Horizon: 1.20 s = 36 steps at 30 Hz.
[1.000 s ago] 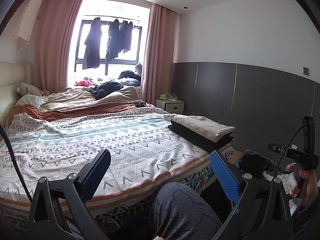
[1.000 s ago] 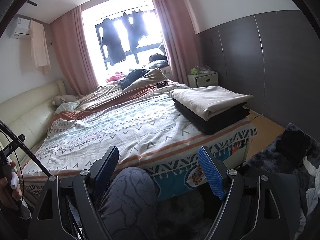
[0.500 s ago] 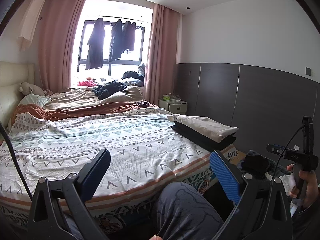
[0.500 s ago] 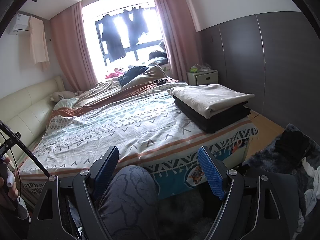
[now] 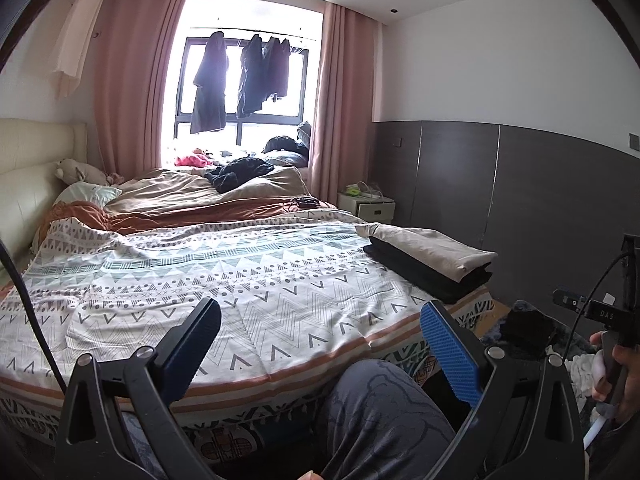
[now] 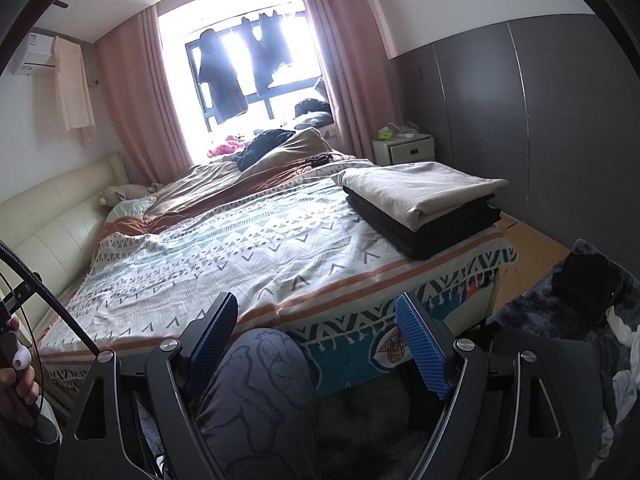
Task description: Fold large clothes
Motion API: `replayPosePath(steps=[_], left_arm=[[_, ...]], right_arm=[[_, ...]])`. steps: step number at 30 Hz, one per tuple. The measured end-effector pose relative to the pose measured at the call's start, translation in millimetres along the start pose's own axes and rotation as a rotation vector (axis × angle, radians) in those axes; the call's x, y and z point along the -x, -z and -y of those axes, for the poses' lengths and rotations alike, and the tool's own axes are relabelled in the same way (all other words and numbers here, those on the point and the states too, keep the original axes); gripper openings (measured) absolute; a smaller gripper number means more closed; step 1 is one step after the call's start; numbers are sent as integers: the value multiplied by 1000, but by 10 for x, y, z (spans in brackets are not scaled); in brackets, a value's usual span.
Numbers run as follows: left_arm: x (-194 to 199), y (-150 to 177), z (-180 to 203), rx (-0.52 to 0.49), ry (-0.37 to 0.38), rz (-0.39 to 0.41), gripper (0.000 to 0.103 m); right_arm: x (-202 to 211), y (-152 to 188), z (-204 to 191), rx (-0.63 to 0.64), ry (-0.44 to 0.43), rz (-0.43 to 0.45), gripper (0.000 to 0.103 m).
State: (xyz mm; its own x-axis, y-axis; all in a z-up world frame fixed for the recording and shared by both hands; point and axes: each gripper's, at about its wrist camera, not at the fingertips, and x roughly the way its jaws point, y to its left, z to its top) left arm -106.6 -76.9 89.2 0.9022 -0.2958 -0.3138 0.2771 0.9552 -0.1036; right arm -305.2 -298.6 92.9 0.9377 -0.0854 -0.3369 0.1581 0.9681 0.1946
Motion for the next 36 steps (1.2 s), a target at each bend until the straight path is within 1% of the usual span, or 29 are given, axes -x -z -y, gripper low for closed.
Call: replayPosePath(steps=[8,29,33,35,36], left_arm=[[22,1,-22,2,-33,11,102],[118,14,17,-2,-30,23,102],[138,17,48,-8,-33,25,102],[152,20,59,-8,-34,28,102],[163,18,67,-8,-32,31,102]], right_arm=[[36,-22,-43,10,-1,-1,80],[73,-63,-26,40,-4,-15,80],[86,-78,-28,48,6,-1,80],[96,-79,-18,47,10,4,86],[104,-79,-18,49,11,5,93]])
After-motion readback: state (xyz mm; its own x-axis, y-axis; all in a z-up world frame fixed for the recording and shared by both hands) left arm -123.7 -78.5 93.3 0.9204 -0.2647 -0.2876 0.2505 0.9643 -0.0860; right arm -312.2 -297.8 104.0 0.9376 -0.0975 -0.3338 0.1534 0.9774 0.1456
